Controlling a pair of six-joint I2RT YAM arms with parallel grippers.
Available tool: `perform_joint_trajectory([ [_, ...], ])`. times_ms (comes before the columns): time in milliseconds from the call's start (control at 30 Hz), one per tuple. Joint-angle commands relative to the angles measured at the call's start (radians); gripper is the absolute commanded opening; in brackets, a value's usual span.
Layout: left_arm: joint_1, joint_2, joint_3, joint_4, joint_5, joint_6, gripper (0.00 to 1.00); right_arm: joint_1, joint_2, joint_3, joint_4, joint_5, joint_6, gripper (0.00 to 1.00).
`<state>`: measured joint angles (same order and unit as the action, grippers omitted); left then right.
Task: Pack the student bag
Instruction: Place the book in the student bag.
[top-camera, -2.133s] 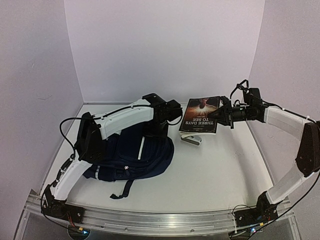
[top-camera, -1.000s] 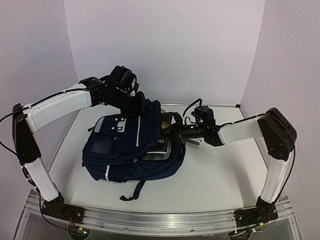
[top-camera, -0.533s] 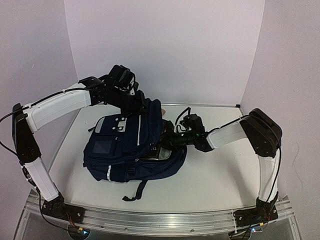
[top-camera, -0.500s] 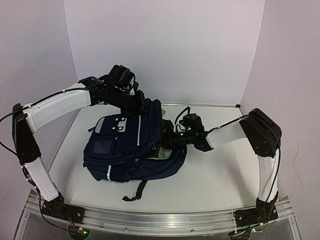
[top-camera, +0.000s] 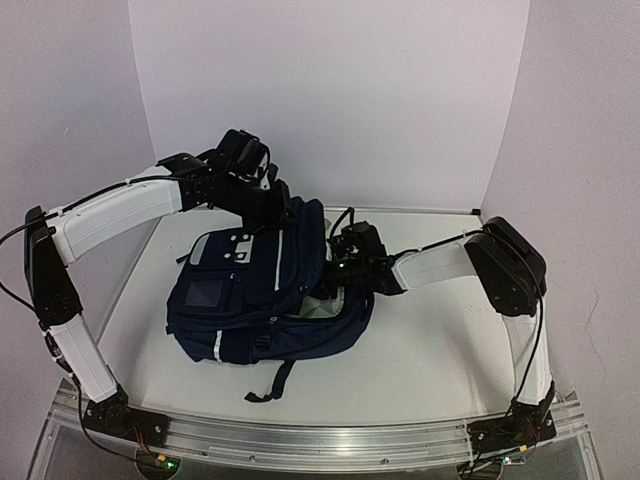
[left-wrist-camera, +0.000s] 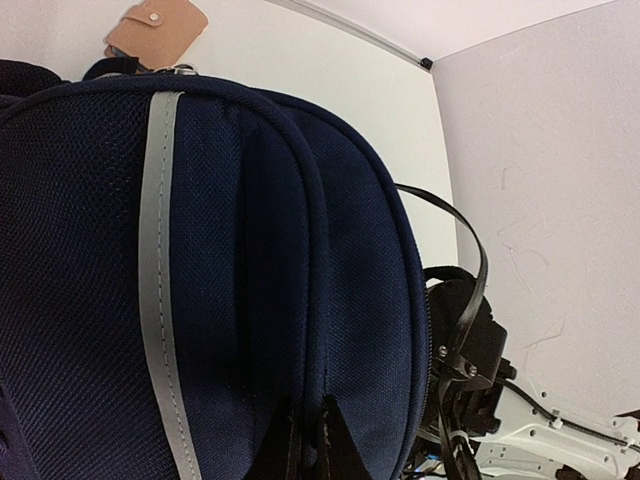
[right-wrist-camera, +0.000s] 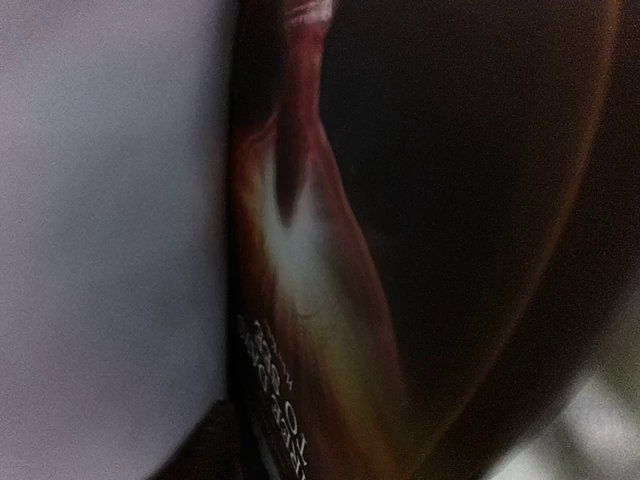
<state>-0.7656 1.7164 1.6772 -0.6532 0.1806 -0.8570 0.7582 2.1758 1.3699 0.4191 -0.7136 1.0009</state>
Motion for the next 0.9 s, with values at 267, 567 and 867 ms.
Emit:
perform_joint_trajectory([
  [267, 0.000, -0.040, 0.010, 0.183, 0.050, -0.001, 0.00, -0.070, -0.207, -0.084, -0.288, 0.107, -0.149, 0.55],
  [567, 0.002, -0.022, 0.020, 0.169, 0.048, 0.001, 0.00, -0.049, -0.012, 0.071, -0.217, 0.016, -0.091, 0.26],
  [867, 0.002, -0.046, -0.076, 0.132, 0.038, -0.019, 0.00, -0.061, -0.022, 0.136, -0.042, -0.061, -0.034, 0.25],
])
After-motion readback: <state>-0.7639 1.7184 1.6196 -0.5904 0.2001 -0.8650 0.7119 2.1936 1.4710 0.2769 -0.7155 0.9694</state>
